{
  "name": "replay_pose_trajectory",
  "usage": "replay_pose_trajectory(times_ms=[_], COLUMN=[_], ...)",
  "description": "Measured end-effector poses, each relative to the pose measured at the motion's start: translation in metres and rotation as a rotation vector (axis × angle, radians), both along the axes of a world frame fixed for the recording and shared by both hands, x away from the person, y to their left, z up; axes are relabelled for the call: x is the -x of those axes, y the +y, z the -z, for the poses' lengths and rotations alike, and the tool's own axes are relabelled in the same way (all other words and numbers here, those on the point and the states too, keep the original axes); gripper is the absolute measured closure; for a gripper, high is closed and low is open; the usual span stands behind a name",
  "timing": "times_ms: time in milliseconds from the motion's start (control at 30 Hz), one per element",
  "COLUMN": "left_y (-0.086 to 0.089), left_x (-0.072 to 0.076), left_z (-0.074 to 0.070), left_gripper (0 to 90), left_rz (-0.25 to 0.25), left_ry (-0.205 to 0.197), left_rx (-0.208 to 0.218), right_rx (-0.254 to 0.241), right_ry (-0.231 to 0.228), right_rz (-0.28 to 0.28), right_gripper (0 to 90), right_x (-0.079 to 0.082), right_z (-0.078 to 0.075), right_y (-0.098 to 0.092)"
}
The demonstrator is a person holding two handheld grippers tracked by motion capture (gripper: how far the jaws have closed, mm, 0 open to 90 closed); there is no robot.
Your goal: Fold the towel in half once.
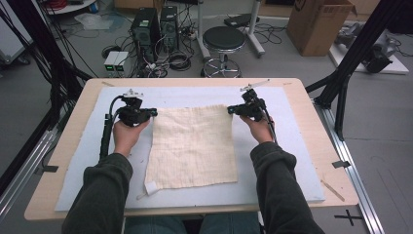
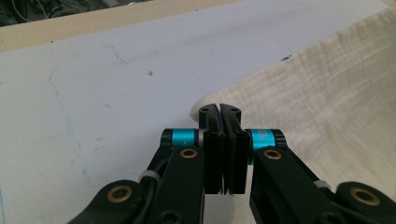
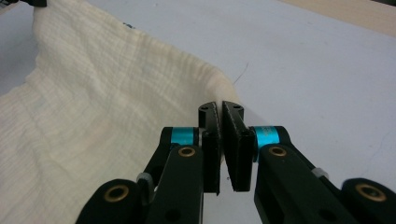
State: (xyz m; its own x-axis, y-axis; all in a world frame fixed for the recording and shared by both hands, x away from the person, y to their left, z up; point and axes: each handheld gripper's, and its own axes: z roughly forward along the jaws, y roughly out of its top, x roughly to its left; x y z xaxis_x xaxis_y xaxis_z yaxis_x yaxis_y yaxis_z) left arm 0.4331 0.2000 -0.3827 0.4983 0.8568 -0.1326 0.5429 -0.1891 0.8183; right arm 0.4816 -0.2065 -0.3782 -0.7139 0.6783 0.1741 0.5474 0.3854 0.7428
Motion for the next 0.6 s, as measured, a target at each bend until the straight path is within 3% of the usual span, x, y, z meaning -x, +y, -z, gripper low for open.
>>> replay_pose_trajectory(times_ms=[400, 600], left_y=[0.002, 0.005], left_x=[0.016, 0.023], left_z=[-0.005, -0.004], left_gripper=[87.7, 87.7], left_rz=[0.023, 0.025], left_ry=[-0.017, -0.022], left_rx=[0.006, 0.032], right_rx=[-0.035, -0.049], right_ry=[-0.004, -0.012], right_rz=[-0.017, -0.026], right_gripper=[85.8, 85.8], right_x=[0.015, 0.019], right_z=[-0.004, -0.008], right_y=[-0.006, -0.007])
